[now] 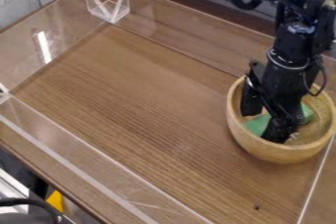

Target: Remove the green block from inside the brown bowl and put it on the table

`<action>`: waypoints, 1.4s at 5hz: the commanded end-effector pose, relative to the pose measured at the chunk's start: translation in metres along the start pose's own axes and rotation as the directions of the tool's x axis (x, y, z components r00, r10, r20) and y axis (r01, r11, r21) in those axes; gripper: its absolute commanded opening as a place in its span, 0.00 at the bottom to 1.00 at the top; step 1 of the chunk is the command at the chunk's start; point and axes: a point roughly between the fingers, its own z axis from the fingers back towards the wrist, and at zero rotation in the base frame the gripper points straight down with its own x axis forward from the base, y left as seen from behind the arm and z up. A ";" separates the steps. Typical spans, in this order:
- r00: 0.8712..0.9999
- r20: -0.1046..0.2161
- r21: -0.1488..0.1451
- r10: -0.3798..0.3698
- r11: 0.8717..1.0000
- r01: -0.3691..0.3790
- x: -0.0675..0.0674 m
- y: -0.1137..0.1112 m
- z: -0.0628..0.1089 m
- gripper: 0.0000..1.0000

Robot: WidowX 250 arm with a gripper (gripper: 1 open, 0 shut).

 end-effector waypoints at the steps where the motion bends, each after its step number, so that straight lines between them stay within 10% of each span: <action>1: 0.998 0.044 0.019 0.039 0.999 -0.040 0.007 -0.007 0.012 1.00; 2: 0.997 0.050 0.022 0.053 0.998 -0.055 0.003 -0.001 0.015 1.00; 3: 0.996 0.073 0.011 0.050 0.999 -0.051 0.002 -0.005 0.021 0.00; 5: 0.981 0.174 -0.031 0.081 0.997 -0.077 -0.022 0.002 0.051 0.00; 7: 0.904 0.192 -0.051 0.383 0.923 -0.381 -0.082 0.038 0.066 0.00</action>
